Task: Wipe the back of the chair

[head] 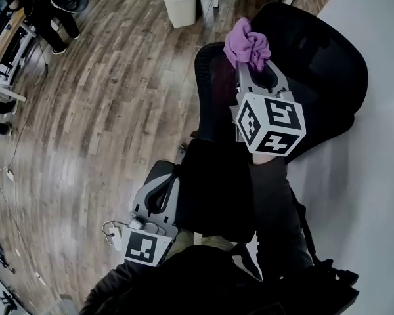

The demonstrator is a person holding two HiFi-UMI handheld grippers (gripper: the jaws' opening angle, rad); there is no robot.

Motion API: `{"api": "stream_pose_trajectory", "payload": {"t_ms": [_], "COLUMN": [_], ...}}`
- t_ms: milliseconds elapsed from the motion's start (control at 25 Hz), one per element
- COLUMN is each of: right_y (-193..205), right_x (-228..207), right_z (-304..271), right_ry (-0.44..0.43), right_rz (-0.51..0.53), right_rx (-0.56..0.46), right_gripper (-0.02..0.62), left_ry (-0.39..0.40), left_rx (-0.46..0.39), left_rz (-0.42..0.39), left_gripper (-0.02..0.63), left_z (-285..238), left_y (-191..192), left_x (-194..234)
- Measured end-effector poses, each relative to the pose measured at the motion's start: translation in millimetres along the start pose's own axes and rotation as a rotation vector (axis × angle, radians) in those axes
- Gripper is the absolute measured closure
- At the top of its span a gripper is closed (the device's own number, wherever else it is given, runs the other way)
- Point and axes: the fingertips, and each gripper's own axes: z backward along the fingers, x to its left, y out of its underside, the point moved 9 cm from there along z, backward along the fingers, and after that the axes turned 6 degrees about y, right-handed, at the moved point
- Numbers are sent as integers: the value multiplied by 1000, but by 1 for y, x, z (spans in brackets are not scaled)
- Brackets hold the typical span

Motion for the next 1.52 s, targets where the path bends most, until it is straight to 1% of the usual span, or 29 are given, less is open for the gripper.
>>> {"api": "stream_pose_trajectory", "payload": {"t_ms": [200, 400, 840, 1520], "right_y": [2, 7, 20, 12], "right_x": [-3, -16, -68, -113], "right_z": [4, 7, 17, 43], "right_ry": [12, 48, 130, 196], "right_rz": [-1, -4, -23, -25], "right_rx": [0, 9, 29, 29], "right_gripper": [505, 505, 505, 505], "left_ry": [7, 33, 101, 174], "left_rx": [7, 13, 41, 61], "left_rz": [-8, -18, -45, -68], "left_gripper": [601, 601, 601, 601], "left_z": [-1, -7, -36, -61], "left_y": [0, 2, 5, -5], "left_x": [-2, -3, -24, -52]}}
